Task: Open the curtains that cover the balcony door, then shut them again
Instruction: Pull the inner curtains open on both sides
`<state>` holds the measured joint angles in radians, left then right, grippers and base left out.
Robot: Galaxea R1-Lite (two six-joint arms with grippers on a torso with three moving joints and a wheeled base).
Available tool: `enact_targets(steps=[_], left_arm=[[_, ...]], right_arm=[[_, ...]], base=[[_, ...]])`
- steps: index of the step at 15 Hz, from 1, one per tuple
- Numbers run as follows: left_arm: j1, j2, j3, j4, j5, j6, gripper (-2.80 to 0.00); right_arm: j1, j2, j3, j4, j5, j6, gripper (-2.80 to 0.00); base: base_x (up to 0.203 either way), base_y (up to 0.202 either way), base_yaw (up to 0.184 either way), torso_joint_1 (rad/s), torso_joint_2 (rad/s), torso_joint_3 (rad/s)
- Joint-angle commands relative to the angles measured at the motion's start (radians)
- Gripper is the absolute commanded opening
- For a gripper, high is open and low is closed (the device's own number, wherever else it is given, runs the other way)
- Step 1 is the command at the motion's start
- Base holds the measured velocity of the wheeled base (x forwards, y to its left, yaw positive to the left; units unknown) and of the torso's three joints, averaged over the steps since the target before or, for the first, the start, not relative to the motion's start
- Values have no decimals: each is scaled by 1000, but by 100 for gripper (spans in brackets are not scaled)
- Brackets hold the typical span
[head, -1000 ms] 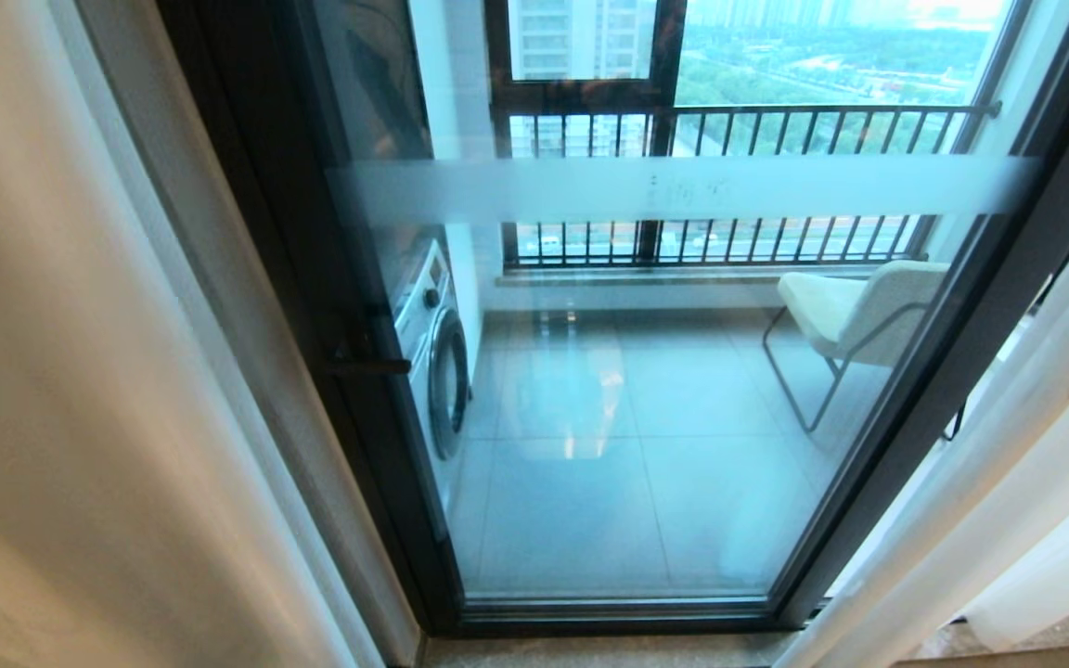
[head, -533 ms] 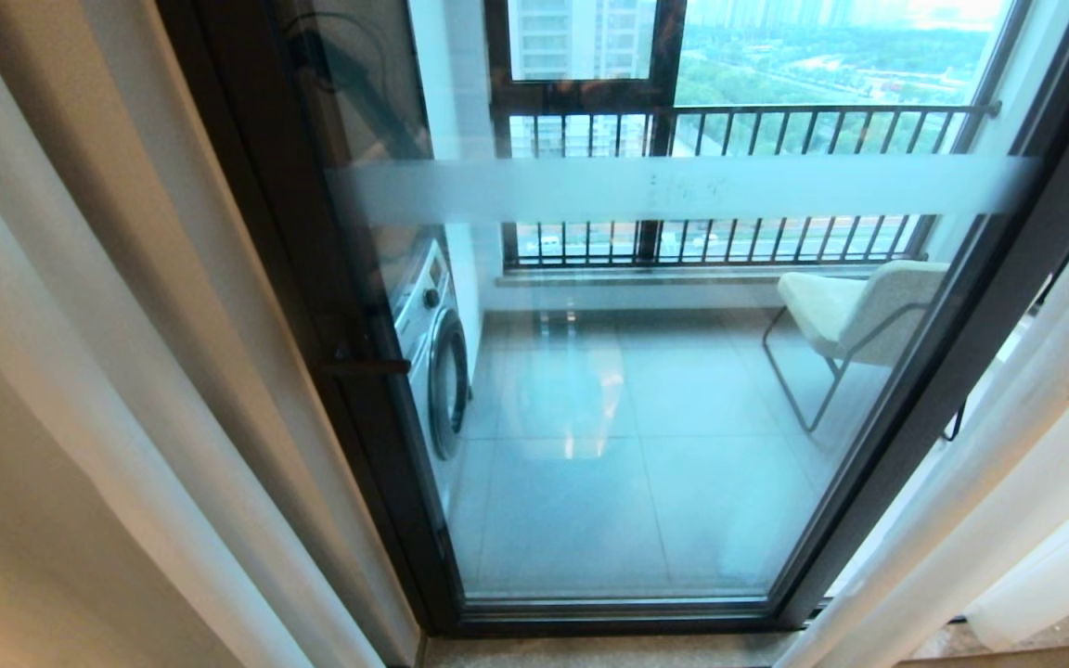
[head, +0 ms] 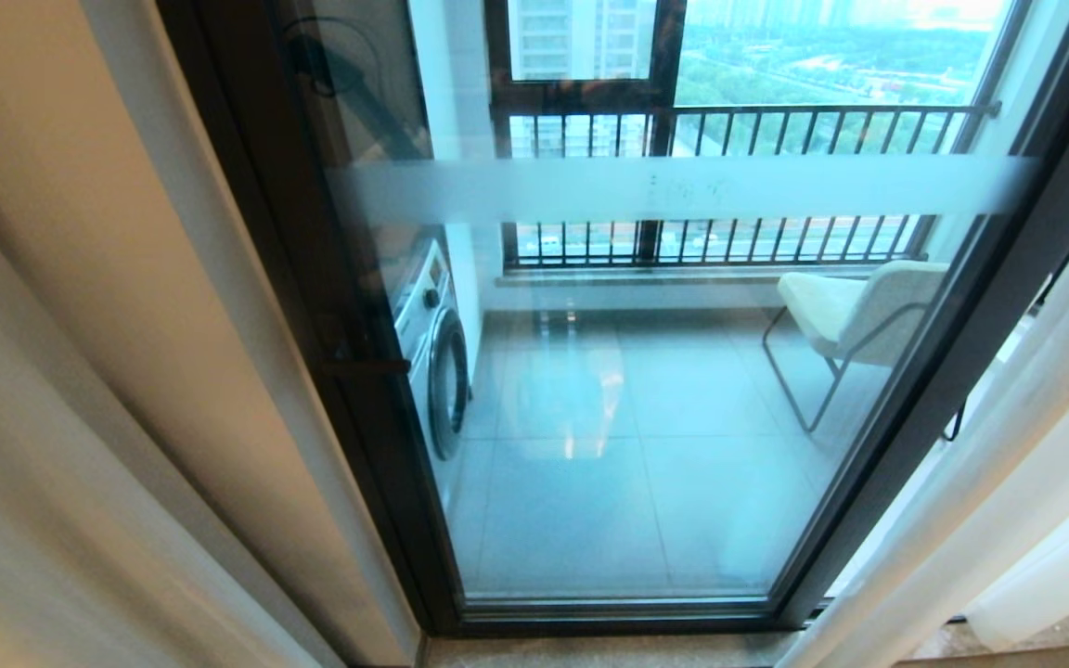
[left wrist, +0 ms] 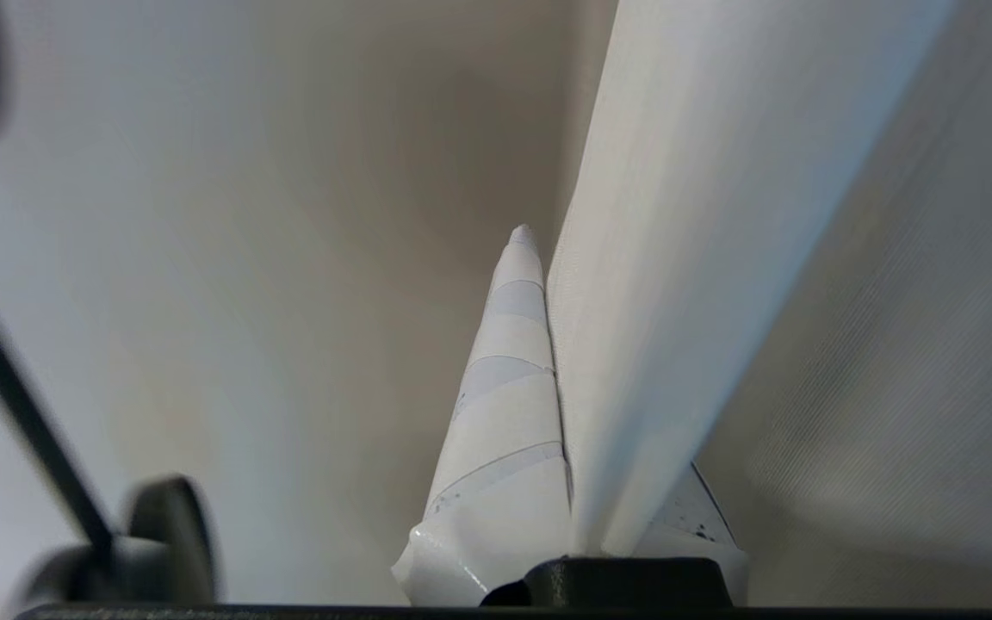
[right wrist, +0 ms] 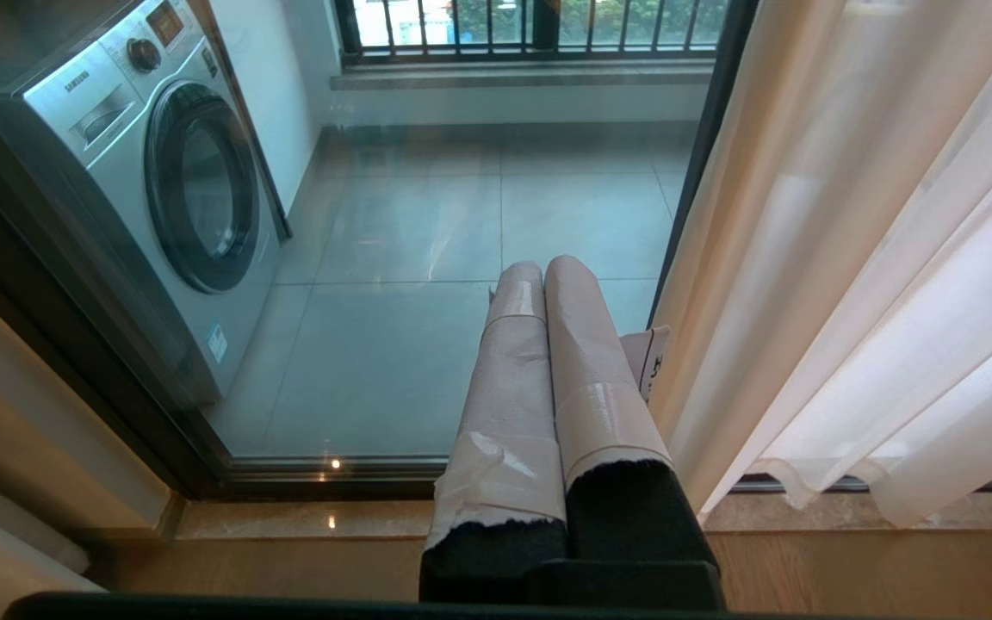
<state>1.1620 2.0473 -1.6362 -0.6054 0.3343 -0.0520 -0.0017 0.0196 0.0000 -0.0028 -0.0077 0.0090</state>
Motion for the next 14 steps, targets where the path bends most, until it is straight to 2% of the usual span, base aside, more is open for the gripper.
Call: enact_targets(steps=[1, 8, 14], left_arm=[[-51, -37, -3, 1, 1, -13, -280], [-285, -171, 2, 19, 5, -15, -280], [-361, -309, 91, 121, 0, -18, -280]], right_arm=[[0, 0, 0, 0, 0, -1, -280], [0, -9, 0, 0, 0, 0, -280], [0, -18, 0, 0, 0, 0, -280]], base=[[0, 0, 0, 0, 0, 0], [0, 0, 0, 0, 0, 0], [0, 0, 0, 0, 0, 0]])
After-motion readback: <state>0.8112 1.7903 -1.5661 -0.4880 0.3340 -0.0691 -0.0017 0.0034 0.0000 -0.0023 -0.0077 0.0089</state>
